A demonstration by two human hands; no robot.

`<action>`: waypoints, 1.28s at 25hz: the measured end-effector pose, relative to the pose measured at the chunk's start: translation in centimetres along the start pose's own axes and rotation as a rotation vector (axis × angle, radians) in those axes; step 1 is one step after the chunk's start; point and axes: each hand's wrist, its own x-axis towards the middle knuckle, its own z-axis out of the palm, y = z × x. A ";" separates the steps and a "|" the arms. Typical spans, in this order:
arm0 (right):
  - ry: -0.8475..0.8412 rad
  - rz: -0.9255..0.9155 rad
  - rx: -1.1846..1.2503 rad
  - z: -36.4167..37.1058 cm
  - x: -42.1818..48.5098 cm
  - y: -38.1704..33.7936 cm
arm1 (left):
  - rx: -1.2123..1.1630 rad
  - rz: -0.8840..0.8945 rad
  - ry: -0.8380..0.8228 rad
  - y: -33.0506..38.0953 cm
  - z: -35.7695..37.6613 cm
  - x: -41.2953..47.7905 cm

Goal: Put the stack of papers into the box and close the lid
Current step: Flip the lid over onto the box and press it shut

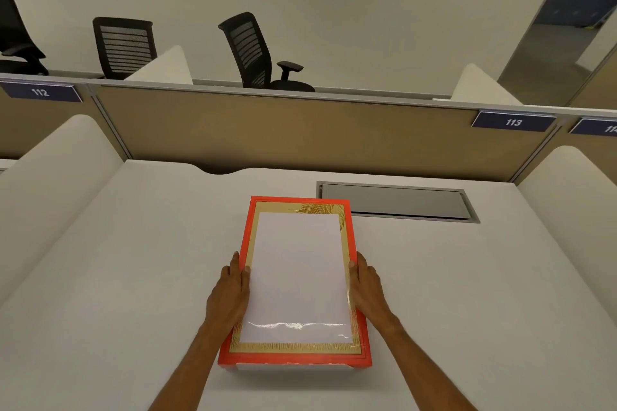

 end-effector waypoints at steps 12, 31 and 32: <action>0.128 -0.286 -0.456 2.5 -0.3 -3.3 | 0.273 0.445 0.130 3.4 1.3 1.2; 0.080 -0.253 -0.557 3.9 -0.5 -1.8 | 0.350 0.381 0.079 2.0 3.5 1.6; 0.087 -0.255 -0.560 4.0 -0.6 -1.8 | 0.347 0.380 0.082 2.0 3.6 1.6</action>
